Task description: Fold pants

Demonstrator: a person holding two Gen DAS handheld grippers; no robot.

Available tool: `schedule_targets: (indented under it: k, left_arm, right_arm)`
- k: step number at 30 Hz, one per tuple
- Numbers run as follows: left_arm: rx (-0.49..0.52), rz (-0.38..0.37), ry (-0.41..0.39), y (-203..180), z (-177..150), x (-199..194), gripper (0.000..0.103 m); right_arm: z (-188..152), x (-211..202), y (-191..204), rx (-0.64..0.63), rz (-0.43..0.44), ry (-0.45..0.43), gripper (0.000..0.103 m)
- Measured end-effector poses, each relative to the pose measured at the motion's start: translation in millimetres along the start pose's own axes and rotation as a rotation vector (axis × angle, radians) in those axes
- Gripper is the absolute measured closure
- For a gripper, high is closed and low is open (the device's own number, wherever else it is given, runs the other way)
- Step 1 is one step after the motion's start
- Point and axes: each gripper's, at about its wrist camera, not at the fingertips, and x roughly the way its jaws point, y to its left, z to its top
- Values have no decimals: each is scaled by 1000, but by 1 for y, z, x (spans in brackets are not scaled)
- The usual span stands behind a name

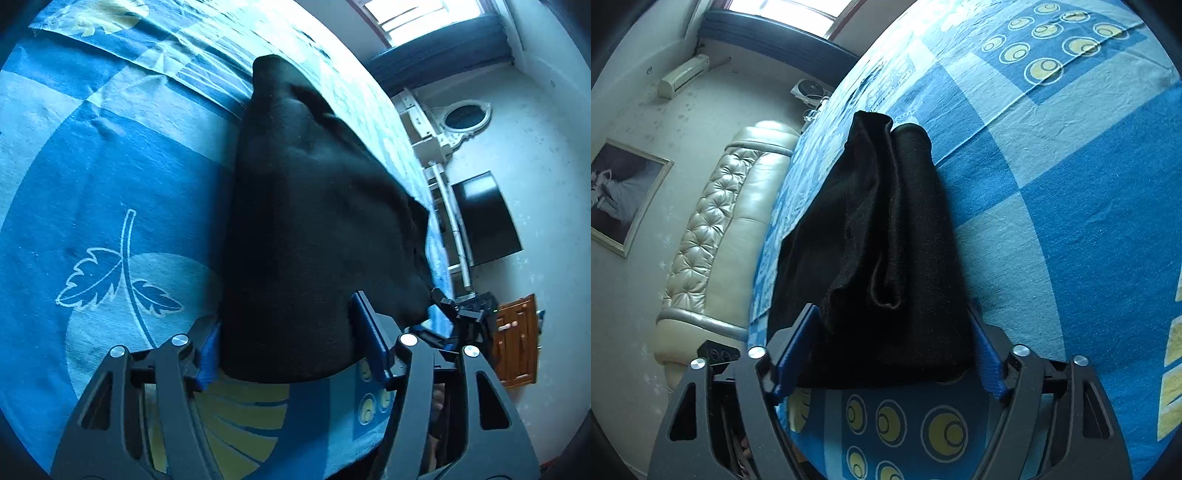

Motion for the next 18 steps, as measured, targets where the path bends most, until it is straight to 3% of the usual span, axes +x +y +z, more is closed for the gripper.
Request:
schedule_targets:
  k: [7, 18]
  left_arm:
    - [101, 108, -14, -23, -1, -5, 64]
    - [197, 226, -37, -43, -9, -17, 67]
  right_arm:
    - [4, -3, -1, 15, 29, 21, 64]
    - [-2, -16, 2, 9, 58, 27, 66]
